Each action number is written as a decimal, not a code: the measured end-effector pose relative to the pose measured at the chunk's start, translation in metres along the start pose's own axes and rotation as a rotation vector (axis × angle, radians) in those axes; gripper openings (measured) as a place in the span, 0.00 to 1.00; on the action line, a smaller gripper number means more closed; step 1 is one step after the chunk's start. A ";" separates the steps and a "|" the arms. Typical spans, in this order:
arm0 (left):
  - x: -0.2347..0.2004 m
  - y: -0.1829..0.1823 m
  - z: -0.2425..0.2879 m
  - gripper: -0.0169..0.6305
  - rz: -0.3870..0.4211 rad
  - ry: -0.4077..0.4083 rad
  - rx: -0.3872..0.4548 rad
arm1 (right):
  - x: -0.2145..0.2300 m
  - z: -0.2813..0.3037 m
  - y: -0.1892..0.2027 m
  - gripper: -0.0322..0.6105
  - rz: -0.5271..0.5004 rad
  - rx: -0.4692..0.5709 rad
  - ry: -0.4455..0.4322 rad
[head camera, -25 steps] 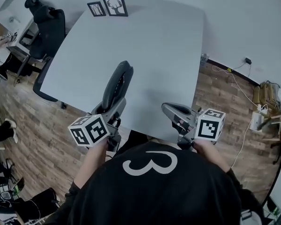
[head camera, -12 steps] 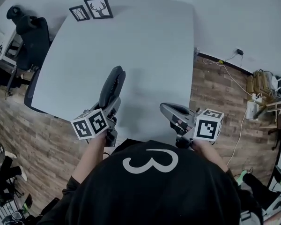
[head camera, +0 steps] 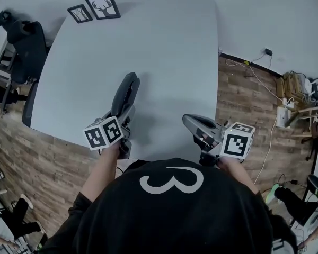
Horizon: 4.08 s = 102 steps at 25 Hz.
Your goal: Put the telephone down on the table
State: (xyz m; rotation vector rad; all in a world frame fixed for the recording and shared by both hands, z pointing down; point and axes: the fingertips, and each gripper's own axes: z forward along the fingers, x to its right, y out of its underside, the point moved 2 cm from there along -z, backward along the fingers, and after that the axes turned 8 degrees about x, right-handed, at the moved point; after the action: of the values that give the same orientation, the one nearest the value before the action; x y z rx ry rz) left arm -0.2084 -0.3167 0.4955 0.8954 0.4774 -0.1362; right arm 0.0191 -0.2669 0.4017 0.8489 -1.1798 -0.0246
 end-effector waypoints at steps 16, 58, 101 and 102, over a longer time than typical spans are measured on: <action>-0.018 0.003 0.038 0.47 0.040 -0.015 -0.021 | 0.015 0.012 -0.004 0.06 0.024 0.003 0.040; -0.021 0.048 0.056 0.47 0.420 -0.135 -0.138 | 0.026 -0.014 0.005 0.06 0.065 0.031 0.053; 0.165 0.006 -0.184 0.05 0.126 0.418 0.220 | -0.094 -0.034 0.045 0.06 -0.196 -0.103 -0.225; 0.167 0.008 -0.188 0.05 0.142 0.419 0.218 | -0.098 -0.036 0.048 0.06 -0.200 -0.101 -0.228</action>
State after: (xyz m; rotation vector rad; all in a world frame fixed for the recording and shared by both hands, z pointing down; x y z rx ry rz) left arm -0.1225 -0.1525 0.3260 1.1750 0.7965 0.1360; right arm -0.0121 -0.1703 0.3475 0.8882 -1.2901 -0.3496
